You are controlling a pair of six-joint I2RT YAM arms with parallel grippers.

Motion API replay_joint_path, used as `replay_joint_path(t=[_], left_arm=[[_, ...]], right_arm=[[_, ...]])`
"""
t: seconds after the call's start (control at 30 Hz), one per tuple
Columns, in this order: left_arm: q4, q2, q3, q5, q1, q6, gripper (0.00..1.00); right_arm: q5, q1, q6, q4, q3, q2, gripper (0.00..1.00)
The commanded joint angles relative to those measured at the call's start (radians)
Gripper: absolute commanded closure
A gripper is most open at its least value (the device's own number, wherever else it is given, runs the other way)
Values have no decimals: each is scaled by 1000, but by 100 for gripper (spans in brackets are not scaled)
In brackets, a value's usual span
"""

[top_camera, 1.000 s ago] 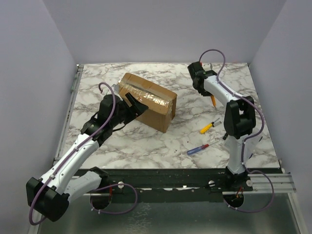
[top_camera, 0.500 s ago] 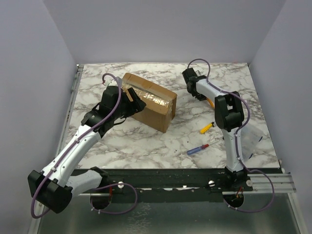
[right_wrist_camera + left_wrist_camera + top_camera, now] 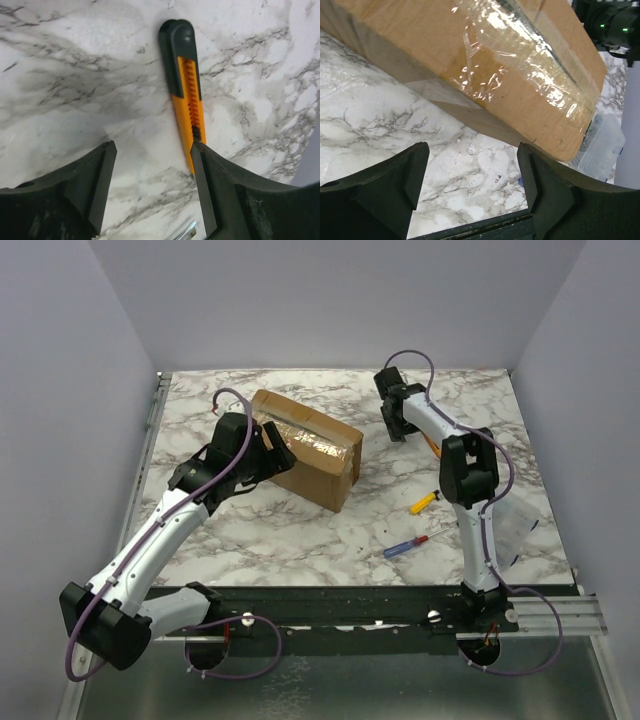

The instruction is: Unpack the express box

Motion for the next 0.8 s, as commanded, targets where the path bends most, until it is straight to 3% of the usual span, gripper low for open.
replay_joint_path(t=[0.0,0.13,0.23,0.4,0.57,0.77], left_arm=[[-36,-70,-45,-70,3,-72,20],[-18,-115,-67,-66,5,-140,20],[9,-139,-78,-38,5,-198,20],[67,-179,-99,33,7,-292,18],[82,-258,-133,-28,6,-350,18],[175,-312,-202,-62,7,-443,14]], right_arm=[[-178,7,177,-124,43,-156,28],[-341,7,246,-42,-116,-383,20],[-486,8,286,20,-202,-541,3],[-715,6,358,138,-270,-744,0],[-1013,6,480,348,-339,-819,0],[-1223,5,573,492,-314,-705,0]])
